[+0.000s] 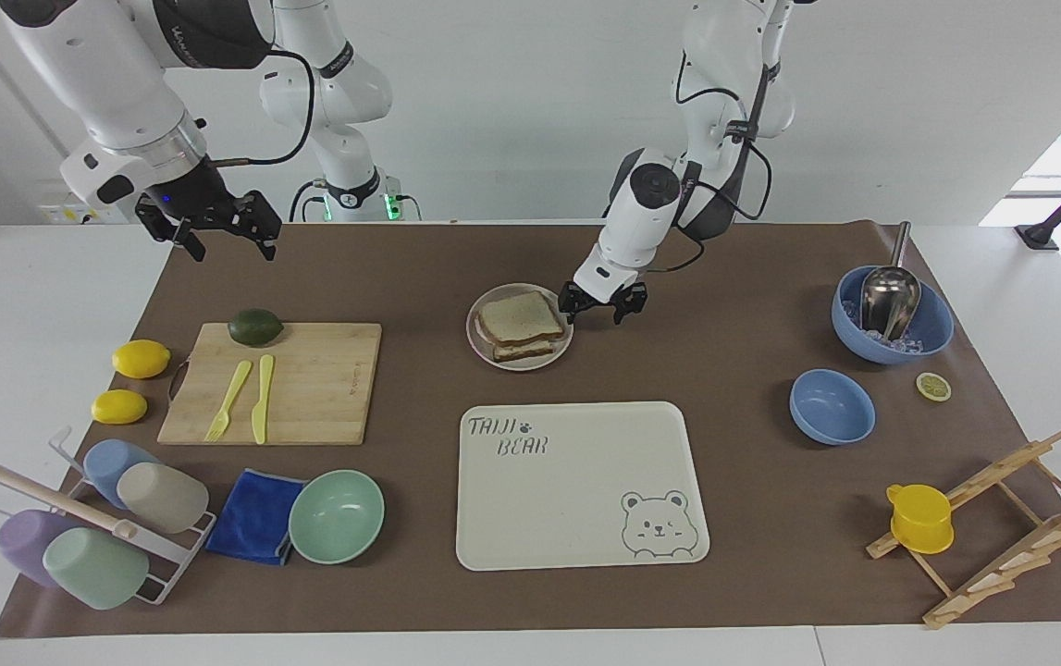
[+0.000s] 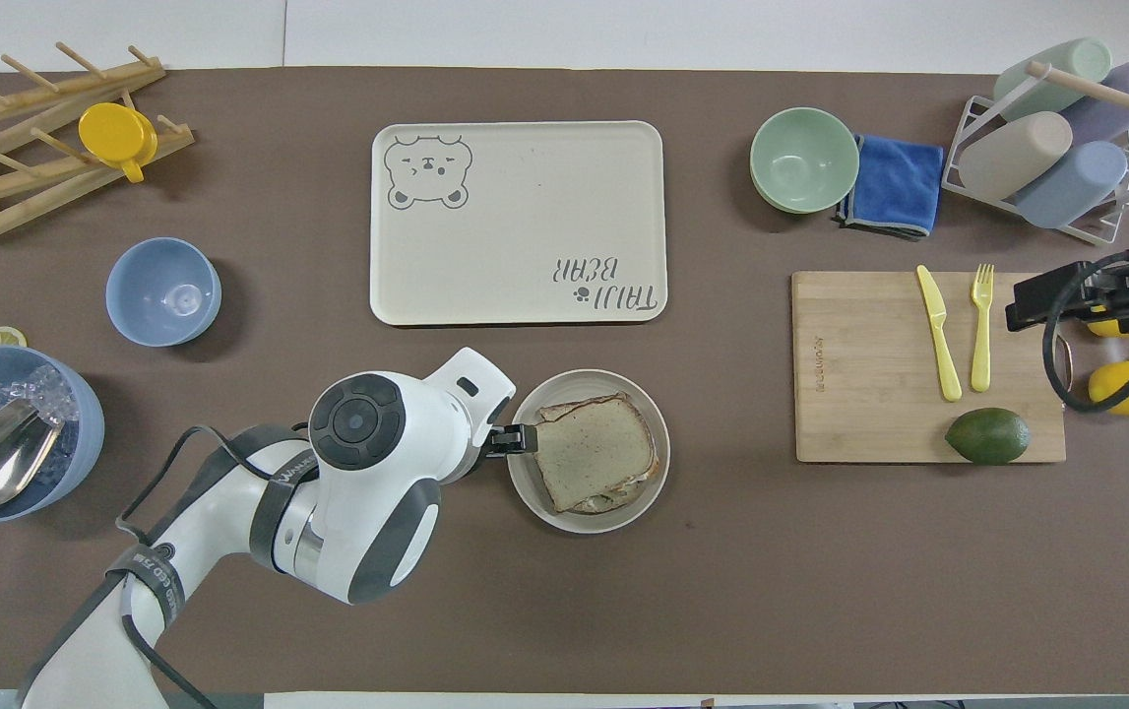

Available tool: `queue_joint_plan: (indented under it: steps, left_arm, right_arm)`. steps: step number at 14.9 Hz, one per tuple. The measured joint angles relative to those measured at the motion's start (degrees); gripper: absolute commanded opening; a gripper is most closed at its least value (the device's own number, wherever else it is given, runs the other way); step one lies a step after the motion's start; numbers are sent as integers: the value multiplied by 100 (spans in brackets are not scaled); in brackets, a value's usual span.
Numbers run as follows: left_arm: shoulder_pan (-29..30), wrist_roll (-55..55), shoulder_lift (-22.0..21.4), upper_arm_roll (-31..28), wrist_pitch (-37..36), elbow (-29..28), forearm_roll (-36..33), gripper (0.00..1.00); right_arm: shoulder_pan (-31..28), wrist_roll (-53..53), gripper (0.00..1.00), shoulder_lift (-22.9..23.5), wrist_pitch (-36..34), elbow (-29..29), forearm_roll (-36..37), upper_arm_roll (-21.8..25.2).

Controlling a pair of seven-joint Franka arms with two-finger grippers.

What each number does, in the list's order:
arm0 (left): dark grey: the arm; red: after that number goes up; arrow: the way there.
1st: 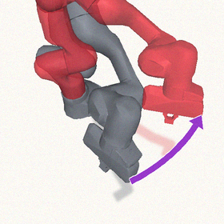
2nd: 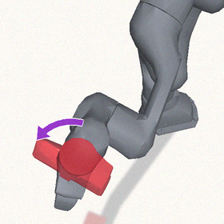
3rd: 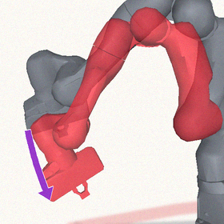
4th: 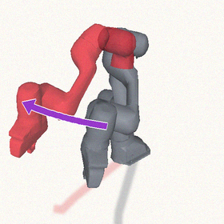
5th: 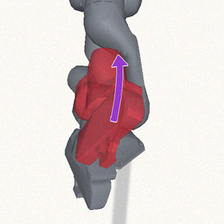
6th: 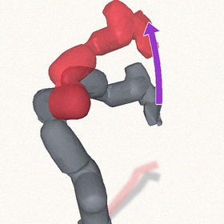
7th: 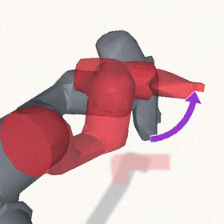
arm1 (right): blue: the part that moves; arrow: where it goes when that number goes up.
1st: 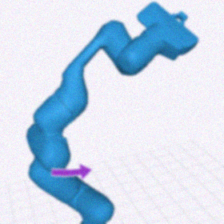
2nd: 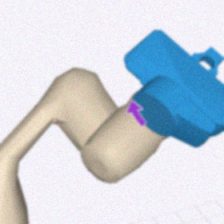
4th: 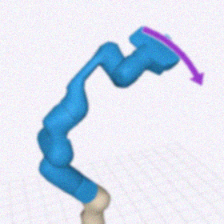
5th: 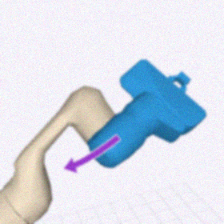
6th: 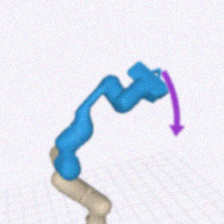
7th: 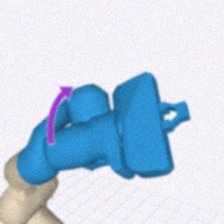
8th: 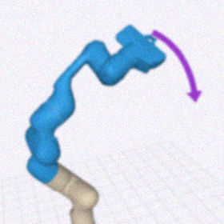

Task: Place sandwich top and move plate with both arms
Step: 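Reach the left gripper to the white plate rim and grasp it, then slide the plate with the left gripper onto the bear-print tray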

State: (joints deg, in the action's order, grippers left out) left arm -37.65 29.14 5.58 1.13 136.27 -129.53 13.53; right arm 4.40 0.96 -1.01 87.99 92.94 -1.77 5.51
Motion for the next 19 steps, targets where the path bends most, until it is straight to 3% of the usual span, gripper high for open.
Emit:
queue_joint_plan:
  steps: [5, 11, 19]
  left_arm:
    - [-70, 56, 80, -3, 31, -18, 164, 71]
    - [-192, 63, 81, -3, 35, -20, 304, 60]
    - [-301, 106, 93, -3, 35, -50, 362, 58]
  right_arm:
    - [28, 0, 100, 0, -7, -1, 0, 2]
    - [45, 0, 100, 0, -30, -1, 0, 7]
    - [45, 0, 100, -2, -101, -1, 0, 15]
